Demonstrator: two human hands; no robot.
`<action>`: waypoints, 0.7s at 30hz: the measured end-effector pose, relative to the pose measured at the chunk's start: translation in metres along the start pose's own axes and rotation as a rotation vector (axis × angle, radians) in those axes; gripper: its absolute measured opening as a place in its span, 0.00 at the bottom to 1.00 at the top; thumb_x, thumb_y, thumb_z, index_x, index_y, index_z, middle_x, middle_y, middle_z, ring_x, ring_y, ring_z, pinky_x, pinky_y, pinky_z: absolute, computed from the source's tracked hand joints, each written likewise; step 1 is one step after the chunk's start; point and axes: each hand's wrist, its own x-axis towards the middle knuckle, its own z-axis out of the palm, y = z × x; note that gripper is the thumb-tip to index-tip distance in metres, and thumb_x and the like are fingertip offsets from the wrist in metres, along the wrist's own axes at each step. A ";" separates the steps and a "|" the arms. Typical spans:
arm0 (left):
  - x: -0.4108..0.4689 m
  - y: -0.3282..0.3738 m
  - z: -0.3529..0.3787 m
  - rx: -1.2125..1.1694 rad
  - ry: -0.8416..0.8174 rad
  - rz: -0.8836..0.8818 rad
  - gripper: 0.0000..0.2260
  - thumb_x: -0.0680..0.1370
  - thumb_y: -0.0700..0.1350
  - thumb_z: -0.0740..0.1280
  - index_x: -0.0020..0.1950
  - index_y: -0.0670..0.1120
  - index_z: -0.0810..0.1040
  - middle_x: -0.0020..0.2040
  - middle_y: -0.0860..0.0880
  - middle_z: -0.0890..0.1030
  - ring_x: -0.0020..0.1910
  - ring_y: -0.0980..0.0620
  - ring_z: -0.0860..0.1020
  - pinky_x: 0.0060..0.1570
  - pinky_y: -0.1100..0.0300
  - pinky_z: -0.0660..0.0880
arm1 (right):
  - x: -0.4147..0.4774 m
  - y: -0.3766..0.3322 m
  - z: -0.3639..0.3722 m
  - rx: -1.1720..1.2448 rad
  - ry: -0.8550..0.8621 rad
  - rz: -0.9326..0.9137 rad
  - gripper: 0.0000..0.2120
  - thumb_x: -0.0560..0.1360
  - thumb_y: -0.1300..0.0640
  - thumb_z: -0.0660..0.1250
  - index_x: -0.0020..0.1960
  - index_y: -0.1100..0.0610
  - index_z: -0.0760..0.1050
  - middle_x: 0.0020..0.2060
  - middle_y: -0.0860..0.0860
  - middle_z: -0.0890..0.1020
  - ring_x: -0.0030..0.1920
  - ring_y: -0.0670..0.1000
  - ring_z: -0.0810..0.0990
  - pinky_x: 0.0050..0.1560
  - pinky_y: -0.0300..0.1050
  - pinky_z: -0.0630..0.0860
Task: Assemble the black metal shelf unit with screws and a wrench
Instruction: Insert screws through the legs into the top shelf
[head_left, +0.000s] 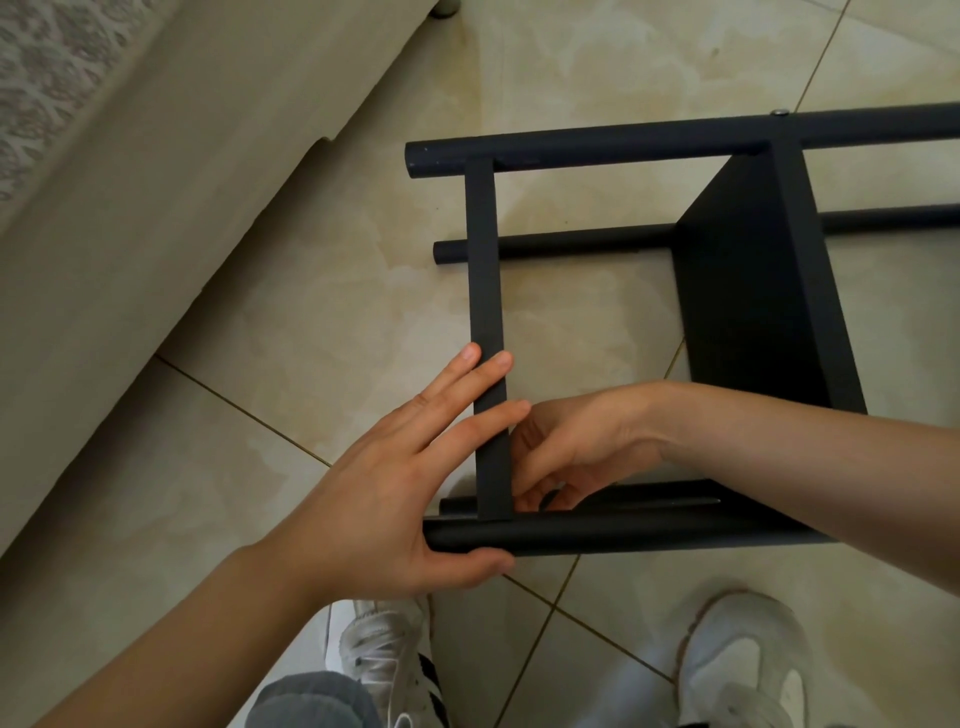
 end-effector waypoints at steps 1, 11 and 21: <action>0.000 0.000 0.000 0.003 -0.001 -0.001 0.40 0.72 0.64 0.70 0.80 0.50 0.62 0.83 0.52 0.52 0.82 0.50 0.48 0.78 0.62 0.52 | 0.002 0.000 0.001 -0.027 0.021 0.009 0.09 0.80 0.62 0.64 0.57 0.66 0.78 0.45 0.58 0.79 0.47 0.54 0.78 0.58 0.51 0.73; 0.000 0.000 0.000 0.007 0.003 0.000 0.40 0.72 0.65 0.70 0.80 0.50 0.62 0.83 0.52 0.52 0.82 0.50 0.48 0.78 0.60 0.53 | 0.001 -0.001 0.000 -0.010 0.009 0.025 0.09 0.80 0.61 0.64 0.57 0.63 0.78 0.44 0.55 0.81 0.46 0.51 0.79 0.55 0.48 0.75; 0.000 0.000 0.000 0.012 0.001 0.001 0.41 0.72 0.64 0.70 0.80 0.50 0.62 0.83 0.52 0.52 0.82 0.50 0.48 0.77 0.62 0.52 | -0.003 -0.002 0.000 0.029 -0.023 -0.025 0.06 0.79 0.65 0.64 0.50 0.61 0.79 0.43 0.55 0.80 0.44 0.51 0.79 0.55 0.49 0.75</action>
